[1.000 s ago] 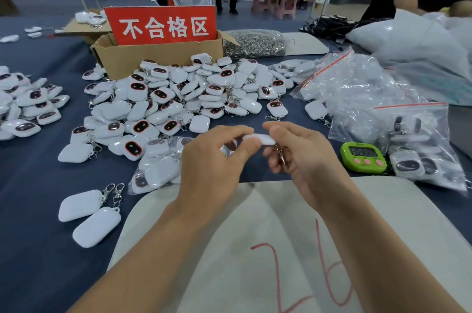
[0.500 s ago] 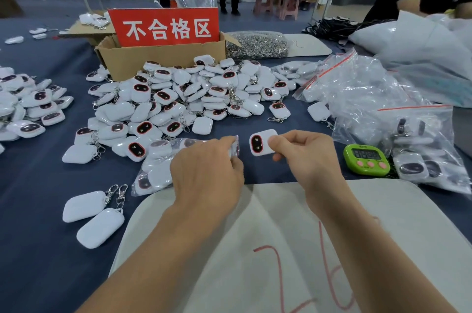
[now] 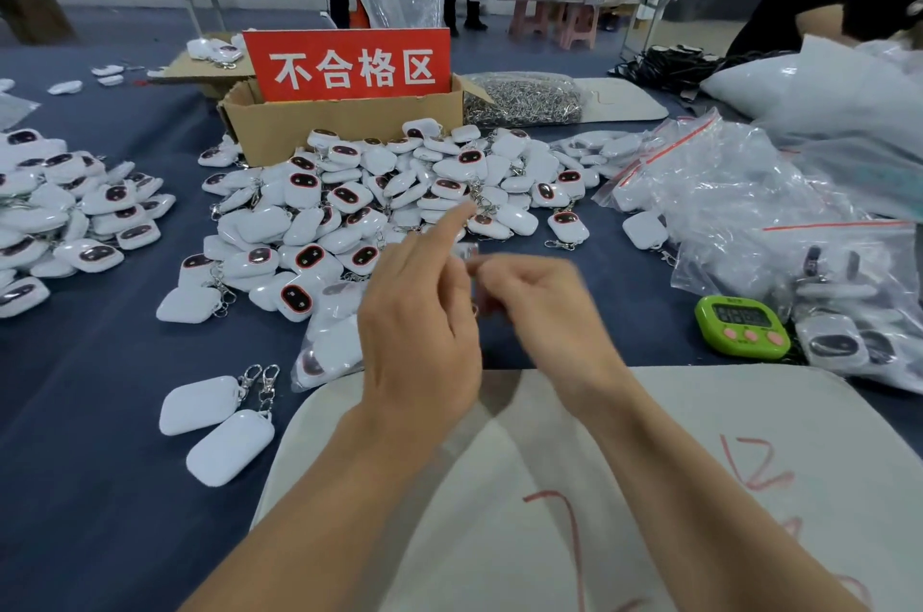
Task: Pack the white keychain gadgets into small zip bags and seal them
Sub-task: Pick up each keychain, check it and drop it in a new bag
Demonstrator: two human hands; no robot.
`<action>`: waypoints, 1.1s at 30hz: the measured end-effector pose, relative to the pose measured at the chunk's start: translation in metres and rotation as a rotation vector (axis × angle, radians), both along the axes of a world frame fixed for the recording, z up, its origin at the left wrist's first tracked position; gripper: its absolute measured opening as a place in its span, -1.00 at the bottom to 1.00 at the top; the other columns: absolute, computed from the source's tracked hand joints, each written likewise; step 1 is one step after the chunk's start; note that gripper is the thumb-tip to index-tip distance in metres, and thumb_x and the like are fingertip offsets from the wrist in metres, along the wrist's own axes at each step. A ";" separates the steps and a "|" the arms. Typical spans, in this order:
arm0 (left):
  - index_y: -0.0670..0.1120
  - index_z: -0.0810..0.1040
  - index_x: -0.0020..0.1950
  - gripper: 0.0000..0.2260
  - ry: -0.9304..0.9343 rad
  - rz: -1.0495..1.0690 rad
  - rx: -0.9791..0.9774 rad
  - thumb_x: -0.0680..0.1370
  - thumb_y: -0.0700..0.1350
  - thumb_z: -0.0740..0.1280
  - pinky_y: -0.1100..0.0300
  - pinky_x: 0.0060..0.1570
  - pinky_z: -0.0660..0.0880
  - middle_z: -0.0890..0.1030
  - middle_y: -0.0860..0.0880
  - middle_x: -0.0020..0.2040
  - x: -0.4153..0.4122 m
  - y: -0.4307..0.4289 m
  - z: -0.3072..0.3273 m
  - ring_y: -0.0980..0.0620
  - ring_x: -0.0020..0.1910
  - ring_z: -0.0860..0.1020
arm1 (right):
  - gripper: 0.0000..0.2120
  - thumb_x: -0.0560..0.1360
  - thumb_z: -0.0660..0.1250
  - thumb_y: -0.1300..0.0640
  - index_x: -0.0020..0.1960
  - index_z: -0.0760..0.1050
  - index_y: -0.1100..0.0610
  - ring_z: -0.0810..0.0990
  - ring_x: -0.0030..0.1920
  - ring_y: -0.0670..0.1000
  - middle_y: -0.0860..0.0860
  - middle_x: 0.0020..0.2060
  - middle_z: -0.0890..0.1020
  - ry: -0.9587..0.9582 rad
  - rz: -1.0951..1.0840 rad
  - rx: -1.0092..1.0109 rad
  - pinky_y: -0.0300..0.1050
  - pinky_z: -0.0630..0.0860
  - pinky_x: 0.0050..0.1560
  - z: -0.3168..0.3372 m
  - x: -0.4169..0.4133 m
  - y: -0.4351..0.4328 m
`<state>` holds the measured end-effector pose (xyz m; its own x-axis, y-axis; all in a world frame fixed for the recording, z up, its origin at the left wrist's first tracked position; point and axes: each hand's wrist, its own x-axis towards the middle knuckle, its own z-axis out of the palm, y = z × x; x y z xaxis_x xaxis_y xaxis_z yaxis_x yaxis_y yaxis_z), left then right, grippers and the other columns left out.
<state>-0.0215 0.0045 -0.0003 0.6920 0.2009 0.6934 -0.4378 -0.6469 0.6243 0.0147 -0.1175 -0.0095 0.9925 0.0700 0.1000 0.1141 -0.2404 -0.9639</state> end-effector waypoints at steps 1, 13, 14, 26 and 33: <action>-0.12 0.58 0.39 -0.62 -0.022 0.035 -0.053 0.61 -0.33 0.23 0.17 0.01 0.44 0.62 -0.02 -0.07 0.001 0.002 0.002 -0.04 -0.07 0.54 | -0.79 0.47 0.33 0.07 -0.24 0.71 -0.09 0.58 -0.23 -0.21 -0.24 -0.24 0.72 -0.039 -0.142 0.074 -0.20 0.47 -0.06 0.001 0.006 -0.009; -0.04 0.70 0.14 -0.76 0.070 0.016 0.159 0.53 -0.22 0.34 0.16 -0.08 0.39 0.63 0.04 -0.16 0.007 -0.004 -0.010 -0.05 -0.17 0.54 | -0.35 0.61 0.24 -0.06 0.63 0.15 0.08 0.10 0.62 0.19 0.12 0.63 0.19 0.027 -0.339 -0.838 0.20 0.16 0.54 -0.024 0.087 -0.051; -0.02 0.70 0.10 -0.77 0.132 -0.005 0.202 0.51 -0.21 0.35 0.14 -0.10 0.39 0.62 0.05 -0.17 0.008 -0.005 -0.013 -0.05 -0.16 0.54 | -0.42 0.62 0.20 -0.07 0.58 0.22 0.08 0.20 0.57 0.21 0.12 0.57 0.28 0.020 -0.315 -0.896 0.20 0.21 0.48 -0.025 0.090 -0.050; 0.10 0.66 0.18 -0.70 0.430 -0.185 0.615 0.53 -0.18 0.29 0.10 -0.13 0.27 0.63 0.04 0.01 0.012 -0.005 -0.022 -0.05 0.02 0.52 | -0.55 0.57 0.21 0.37 0.35 0.53 0.00 0.53 0.09 0.07 0.02 0.23 0.64 0.022 -0.247 -0.693 -0.16 0.37 -0.04 -0.017 0.040 -0.056; 0.02 0.62 0.17 -0.62 0.425 -0.015 0.622 0.41 -0.29 0.36 0.04 -0.10 0.35 0.64 -0.01 0.03 0.010 -0.007 -0.021 -0.13 0.05 0.58 | -0.43 0.52 0.34 0.35 0.42 0.50 -0.12 0.56 0.02 -0.02 -0.10 0.11 0.60 -0.077 -0.306 -0.461 -0.21 0.45 -0.01 -0.012 -0.023 -0.040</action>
<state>-0.0114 -0.0020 -0.0217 0.9249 -0.1523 0.3485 -0.2523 -0.9313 0.2627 -0.0081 -0.1571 -0.0219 0.9656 -0.1662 0.2002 0.0389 -0.6686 -0.7426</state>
